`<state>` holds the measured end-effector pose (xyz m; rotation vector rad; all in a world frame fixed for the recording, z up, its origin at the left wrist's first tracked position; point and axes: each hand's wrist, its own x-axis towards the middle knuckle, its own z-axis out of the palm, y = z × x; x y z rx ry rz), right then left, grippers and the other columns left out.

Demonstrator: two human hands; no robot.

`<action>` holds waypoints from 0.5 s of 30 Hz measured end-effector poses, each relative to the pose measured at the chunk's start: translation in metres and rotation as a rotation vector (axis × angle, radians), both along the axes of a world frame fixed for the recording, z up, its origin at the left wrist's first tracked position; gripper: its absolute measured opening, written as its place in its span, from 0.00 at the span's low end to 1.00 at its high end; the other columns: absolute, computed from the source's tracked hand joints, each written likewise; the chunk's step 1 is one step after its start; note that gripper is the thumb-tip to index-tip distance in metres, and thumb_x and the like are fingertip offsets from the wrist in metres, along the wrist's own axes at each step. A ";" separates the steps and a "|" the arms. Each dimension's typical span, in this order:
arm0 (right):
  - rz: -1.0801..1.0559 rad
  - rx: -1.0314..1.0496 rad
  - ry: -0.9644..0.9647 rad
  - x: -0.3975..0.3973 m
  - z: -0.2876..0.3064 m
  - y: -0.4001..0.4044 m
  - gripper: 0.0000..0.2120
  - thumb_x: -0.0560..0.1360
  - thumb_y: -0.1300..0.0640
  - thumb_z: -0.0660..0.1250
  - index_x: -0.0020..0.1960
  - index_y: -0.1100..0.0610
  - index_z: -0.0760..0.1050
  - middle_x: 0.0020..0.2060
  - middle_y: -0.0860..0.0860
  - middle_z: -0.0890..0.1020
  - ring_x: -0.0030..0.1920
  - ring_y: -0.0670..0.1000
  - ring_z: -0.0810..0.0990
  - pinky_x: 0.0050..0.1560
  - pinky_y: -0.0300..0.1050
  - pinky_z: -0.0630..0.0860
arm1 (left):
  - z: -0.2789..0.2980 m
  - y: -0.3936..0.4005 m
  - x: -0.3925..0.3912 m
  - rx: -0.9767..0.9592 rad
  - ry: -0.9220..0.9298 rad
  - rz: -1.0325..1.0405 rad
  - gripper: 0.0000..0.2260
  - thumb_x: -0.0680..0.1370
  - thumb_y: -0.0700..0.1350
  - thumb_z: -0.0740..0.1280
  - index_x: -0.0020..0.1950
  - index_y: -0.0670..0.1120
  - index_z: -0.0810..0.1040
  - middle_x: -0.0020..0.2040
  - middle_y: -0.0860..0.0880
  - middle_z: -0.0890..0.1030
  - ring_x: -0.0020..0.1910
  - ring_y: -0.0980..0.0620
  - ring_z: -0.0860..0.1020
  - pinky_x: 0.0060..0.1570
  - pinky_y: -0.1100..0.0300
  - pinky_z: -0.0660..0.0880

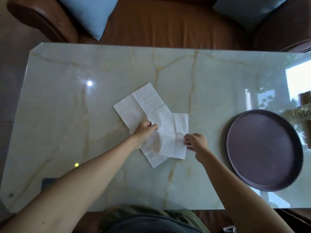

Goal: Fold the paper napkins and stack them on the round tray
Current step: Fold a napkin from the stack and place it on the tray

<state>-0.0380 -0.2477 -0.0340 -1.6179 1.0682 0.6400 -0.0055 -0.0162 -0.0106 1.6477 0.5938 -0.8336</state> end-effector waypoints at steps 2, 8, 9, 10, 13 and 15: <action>-0.003 0.164 0.006 0.000 0.007 -0.003 0.07 0.76 0.60 0.70 0.51 0.63 0.79 0.46 0.59 0.85 0.41 0.56 0.85 0.42 0.48 0.77 | 0.007 0.005 0.000 -0.109 0.055 0.054 0.09 0.69 0.51 0.68 0.41 0.49 0.70 0.41 0.47 0.68 0.40 0.47 0.65 0.36 0.54 0.55; 0.076 0.270 0.015 -0.004 0.022 0.004 0.27 0.73 0.39 0.73 0.61 0.60 0.77 0.54 0.58 0.84 0.49 0.54 0.83 0.48 0.49 0.80 | 0.040 0.021 -0.006 -0.312 0.130 0.133 0.14 0.78 0.46 0.61 0.33 0.51 0.78 0.34 0.50 0.78 0.32 0.53 0.76 0.31 0.60 0.67; 0.078 0.289 0.011 -0.006 0.024 0.007 0.31 0.72 0.36 0.73 0.62 0.60 0.77 0.55 0.58 0.84 0.53 0.55 0.83 0.53 0.51 0.81 | 0.046 0.023 -0.007 -0.358 0.129 0.135 0.17 0.79 0.45 0.60 0.31 0.51 0.77 0.32 0.51 0.77 0.30 0.55 0.76 0.29 0.62 0.69; 0.088 0.329 0.014 -0.007 0.025 0.011 0.34 0.71 0.33 0.72 0.63 0.59 0.77 0.58 0.58 0.83 0.58 0.55 0.83 0.58 0.53 0.80 | 0.050 0.026 -0.008 -0.402 0.126 0.147 0.17 0.79 0.45 0.59 0.31 0.52 0.76 0.32 0.52 0.77 0.30 0.55 0.76 0.28 0.62 0.70; 0.083 0.567 -0.003 -0.011 0.035 0.024 0.31 0.75 0.32 0.67 0.65 0.57 0.78 0.59 0.56 0.85 0.60 0.56 0.83 0.66 0.56 0.77 | 0.059 0.037 -0.010 -0.477 0.102 0.218 0.13 0.79 0.46 0.61 0.37 0.50 0.81 0.37 0.51 0.80 0.35 0.54 0.78 0.37 0.60 0.72; 0.027 0.723 -0.053 -0.012 0.045 0.035 0.26 0.79 0.38 0.66 0.68 0.55 0.78 0.60 0.55 0.84 0.59 0.56 0.83 0.66 0.56 0.76 | 0.063 0.045 -0.013 -0.486 0.097 0.232 0.12 0.79 0.47 0.62 0.40 0.50 0.82 0.39 0.51 0.81 0.38 0.53 0.79 0.41 0.57 0.71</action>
